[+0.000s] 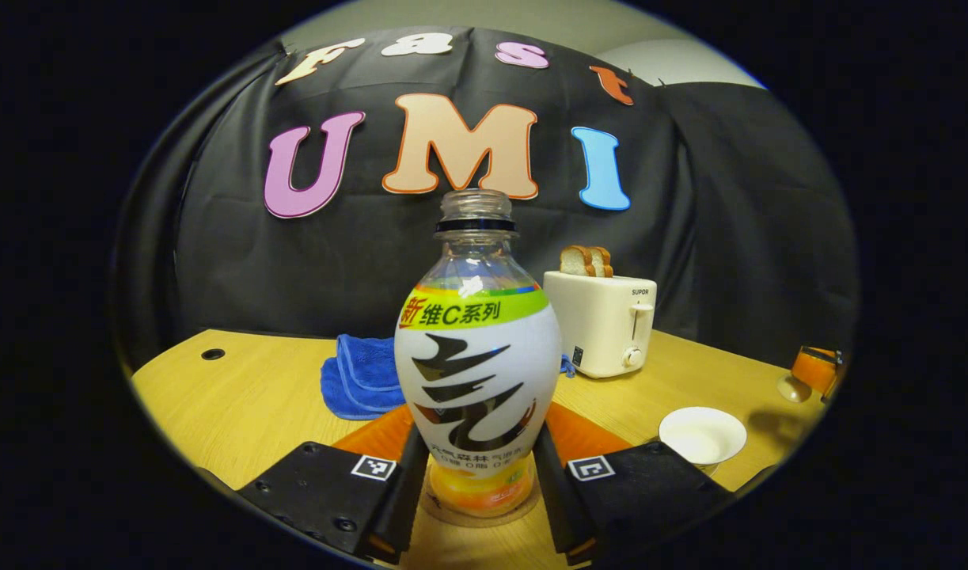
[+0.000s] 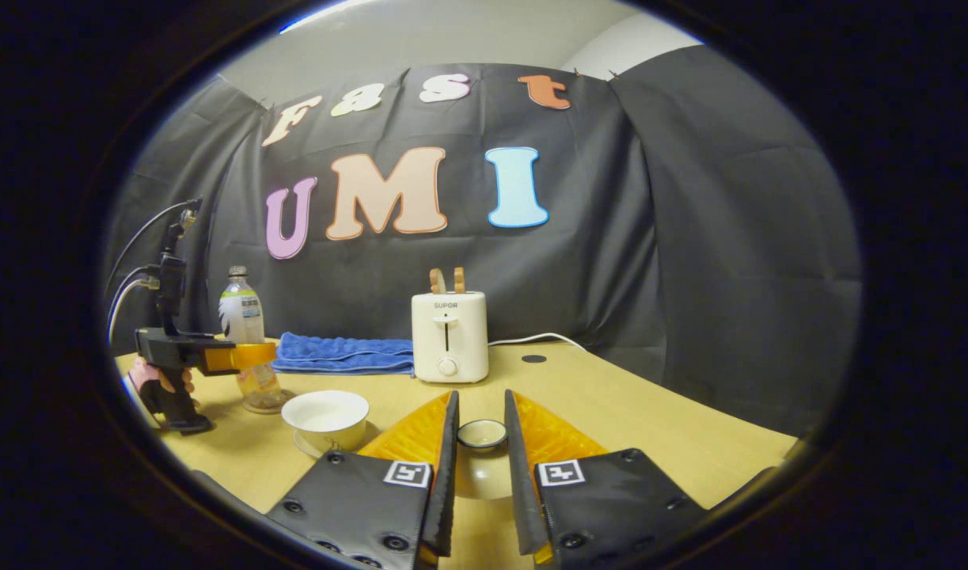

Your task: Open the teacup lid with one hand, grasp the water bottle and pour water into the teacup with the other hand; after pouring, place the water bottle on the coaster and then close the teacup lid.

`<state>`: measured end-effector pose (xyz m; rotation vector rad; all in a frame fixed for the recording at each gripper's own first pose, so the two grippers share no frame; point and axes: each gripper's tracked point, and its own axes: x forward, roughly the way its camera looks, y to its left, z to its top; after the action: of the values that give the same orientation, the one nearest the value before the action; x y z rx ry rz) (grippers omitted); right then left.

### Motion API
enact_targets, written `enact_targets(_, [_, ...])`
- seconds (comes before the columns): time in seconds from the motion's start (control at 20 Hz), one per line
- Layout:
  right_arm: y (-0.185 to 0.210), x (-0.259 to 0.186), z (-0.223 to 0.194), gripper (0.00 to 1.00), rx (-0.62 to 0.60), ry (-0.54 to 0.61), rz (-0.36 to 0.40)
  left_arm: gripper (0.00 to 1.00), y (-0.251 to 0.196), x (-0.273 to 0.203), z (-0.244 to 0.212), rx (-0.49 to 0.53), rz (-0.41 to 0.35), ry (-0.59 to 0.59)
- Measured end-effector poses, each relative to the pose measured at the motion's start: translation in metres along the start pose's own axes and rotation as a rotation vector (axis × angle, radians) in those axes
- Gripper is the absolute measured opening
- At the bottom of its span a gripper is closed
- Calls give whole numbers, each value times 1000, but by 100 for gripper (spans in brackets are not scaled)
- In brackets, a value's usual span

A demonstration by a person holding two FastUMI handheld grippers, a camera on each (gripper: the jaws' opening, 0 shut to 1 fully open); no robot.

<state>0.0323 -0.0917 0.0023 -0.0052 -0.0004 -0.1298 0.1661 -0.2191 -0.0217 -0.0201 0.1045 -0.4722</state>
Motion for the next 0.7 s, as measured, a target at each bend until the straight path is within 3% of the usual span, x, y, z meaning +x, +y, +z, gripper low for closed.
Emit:
enact_targets(0.2, [0, 1, 0, 34, 0, 0, 0, 66, -8, -5, 4, 52, -8, -11])
enact_targets(0.7, [0, 1, -1, 34, -1, 0, 1, 79, -6, -7, 7, 42, -6, -51])
